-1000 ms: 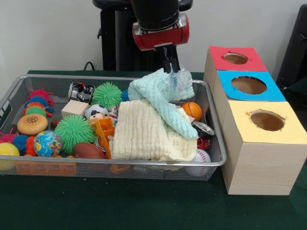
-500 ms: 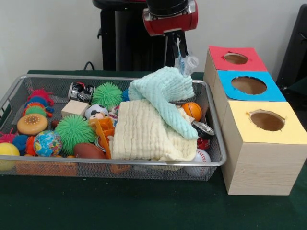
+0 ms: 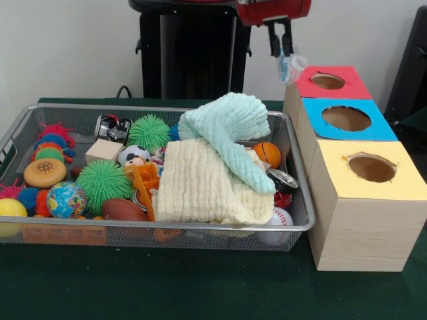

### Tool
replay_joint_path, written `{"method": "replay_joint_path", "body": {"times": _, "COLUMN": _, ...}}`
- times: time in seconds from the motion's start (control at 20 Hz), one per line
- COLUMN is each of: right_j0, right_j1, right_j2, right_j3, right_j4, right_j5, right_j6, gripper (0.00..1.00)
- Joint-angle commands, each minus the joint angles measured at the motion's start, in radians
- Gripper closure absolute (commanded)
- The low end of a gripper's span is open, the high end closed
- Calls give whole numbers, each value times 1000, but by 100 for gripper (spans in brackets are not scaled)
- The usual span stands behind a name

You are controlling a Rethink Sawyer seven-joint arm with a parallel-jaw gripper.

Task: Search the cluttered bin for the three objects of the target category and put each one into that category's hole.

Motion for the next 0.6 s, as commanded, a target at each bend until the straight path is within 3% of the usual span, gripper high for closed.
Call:
{"method": "replay_joint_path", "body": {"times": 0.05, "right_j0": 59, "right_j1": -31, "right_j2": -83, "right_j3": 9, "right_j4": 78, "right_j5": -91, "right_j6": 285, "gripper": 100}}
{"method": "replay_joint_path", "body": {"times": 0.6, "right_j0": 145, "right_j1": 44, "right_j2": -167, "right_j3": -70, "right_j4": 138, "right_j5": -184, "right_j6": 280, "gripper": 100}}
